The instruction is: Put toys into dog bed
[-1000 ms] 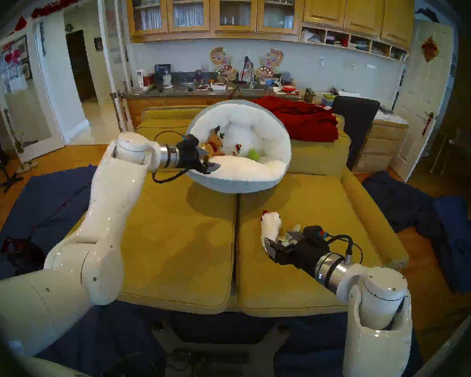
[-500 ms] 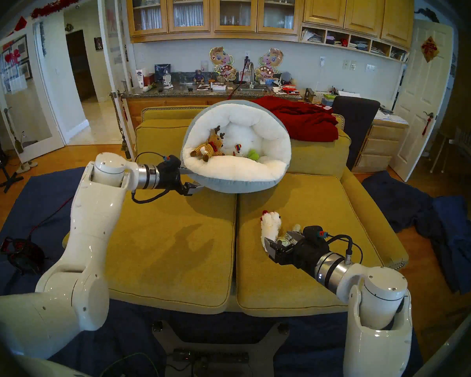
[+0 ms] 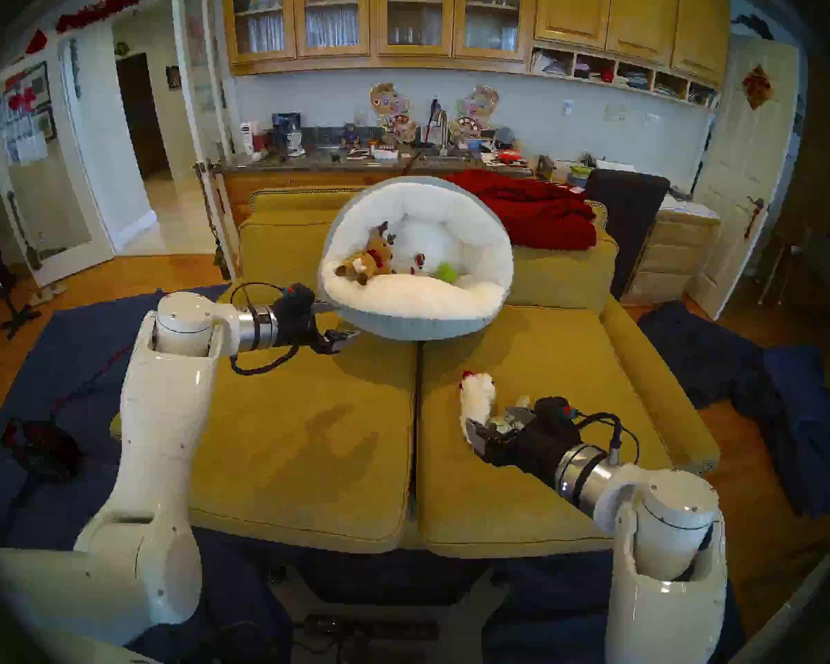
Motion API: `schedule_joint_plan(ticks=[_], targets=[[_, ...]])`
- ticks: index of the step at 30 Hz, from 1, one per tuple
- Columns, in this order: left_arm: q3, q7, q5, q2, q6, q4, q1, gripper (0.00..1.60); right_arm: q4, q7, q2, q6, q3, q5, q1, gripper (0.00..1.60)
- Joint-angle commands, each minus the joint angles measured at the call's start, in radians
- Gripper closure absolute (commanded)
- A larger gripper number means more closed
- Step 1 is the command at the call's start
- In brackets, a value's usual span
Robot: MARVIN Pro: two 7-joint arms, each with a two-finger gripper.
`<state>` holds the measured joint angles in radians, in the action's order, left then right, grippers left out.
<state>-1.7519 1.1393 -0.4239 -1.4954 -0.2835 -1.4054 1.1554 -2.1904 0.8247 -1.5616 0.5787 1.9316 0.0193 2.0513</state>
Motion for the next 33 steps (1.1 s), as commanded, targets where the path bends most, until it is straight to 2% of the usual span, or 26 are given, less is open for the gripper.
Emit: schedule_joint_plan(ticks=[1, 9, 10, 19, 25, 33], targets=[[-0.032, -0.096, 0.006, -0.074, -0.037, -0.122, 0.029, 0.0, -0.036, 0.0, -0.003, -0.004, 0.0, 0.006, -0.011, 0.0], [-0.04, -0.219, -0.029, -0.13, -0.109, -0.231, 0.098, 0.0, -0.041, -0.001, -0.005, -0.002, 0.001, 0.006, -0.009, 0.0], [-0.039, -0.227, -0.031, -0.132, -0.115, -0.223, 0.094, 0.0, -0.042, -0.001, -0.005, -0.002, 0.001, 0.006, -0.009, 0.0], [-0.019, -0.328, -0.102, -0.179, -0.233, -0.356, 0.167, 0.0, -0.048, -0.003, -0.01, 0.001, 0.001, 0.005, -0.007, 0.0], [0.0, -0.349, -0.122, -0.18, -0.28, -0.409, 0.189, 0.0, -0.05, -0.003, -0.012, 0.002, 0.002, 0.003, -0.006, 0.0], [0.005, -0.34, -0.134, -0.171, -0.287, -0.402, 0.185, 0.0, -0.052, -0.003, -0.015, 0.003, 0.002, 0.001, -0.006, 0.0]])
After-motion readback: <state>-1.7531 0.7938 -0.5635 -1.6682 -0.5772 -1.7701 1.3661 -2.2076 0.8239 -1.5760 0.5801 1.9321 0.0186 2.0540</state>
